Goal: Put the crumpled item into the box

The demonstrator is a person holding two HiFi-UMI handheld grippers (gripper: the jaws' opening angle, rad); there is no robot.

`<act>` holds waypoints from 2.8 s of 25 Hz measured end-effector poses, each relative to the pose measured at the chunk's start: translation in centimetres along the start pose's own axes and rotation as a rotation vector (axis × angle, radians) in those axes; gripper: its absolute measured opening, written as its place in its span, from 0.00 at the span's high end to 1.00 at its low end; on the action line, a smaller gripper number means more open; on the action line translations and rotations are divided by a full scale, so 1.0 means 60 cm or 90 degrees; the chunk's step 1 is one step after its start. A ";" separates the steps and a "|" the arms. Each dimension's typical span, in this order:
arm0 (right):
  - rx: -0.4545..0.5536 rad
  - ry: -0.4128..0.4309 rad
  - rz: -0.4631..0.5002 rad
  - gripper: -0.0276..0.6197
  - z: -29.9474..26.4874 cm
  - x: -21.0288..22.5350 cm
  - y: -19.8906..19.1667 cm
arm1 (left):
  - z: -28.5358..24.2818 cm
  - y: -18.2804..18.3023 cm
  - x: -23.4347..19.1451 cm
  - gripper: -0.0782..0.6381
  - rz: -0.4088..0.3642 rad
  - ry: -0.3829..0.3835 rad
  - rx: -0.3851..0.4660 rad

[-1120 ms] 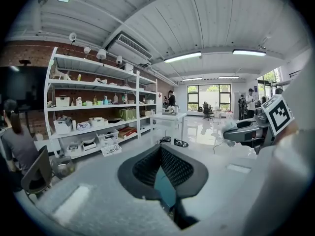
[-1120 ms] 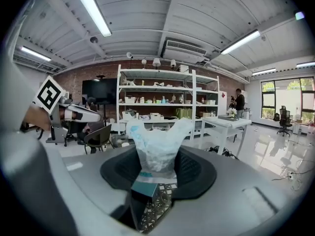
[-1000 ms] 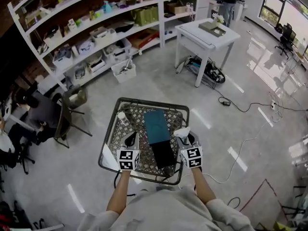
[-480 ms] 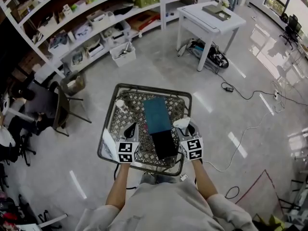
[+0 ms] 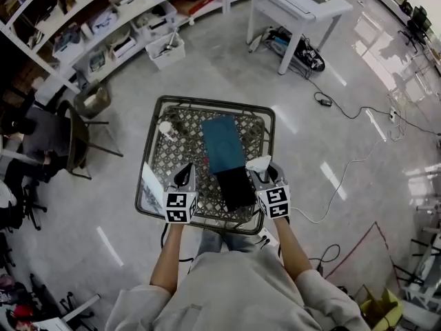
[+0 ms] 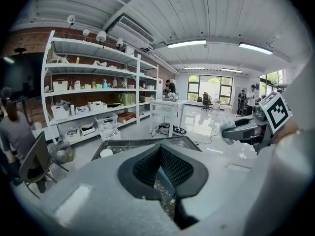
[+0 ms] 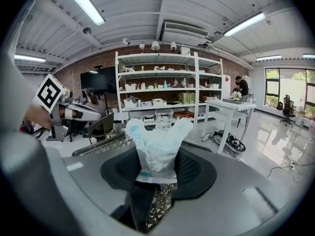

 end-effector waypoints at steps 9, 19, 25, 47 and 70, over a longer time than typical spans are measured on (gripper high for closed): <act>-0.053 0.013 -0.029 0.68 -0.026 -0.040 -0.067 | -0.001 -0.062 -0.031 0.88 0.021 0.002 -0.036; -0.104 0.037 -0.043 0.68 -0.045 -0.078 -0.131 | 0.008 -0.147 -0.027 0.88 0.042 -0.008 -0.084; -0.142 0.052 -0.048 0.68 -0.054 -0.099 -0.171 | 0.004 -0.178 -0.027 0.88 0.050 -0.012 -0.104; -0.442 0.254 0.451 0.68 -0.127 -0.148 -0.272 | 0.015 -0.203 -0.024 0.88 0.072 -0.021 -0.121; -0.619 0.344 0.619 0.68 -0.200 -0.136 -0.346 | 0.020 -0.216 -0.019 0.88 0.078 -0.020 -0.128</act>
Point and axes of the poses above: the fingertips, and each gripper's own axes: z backward along the fingers, x to its right, y out of its top, the point moved 4 cm from there along z, backward along the fingers, and after that the axes turned 11 degrees about y, right-handed, at the moved point
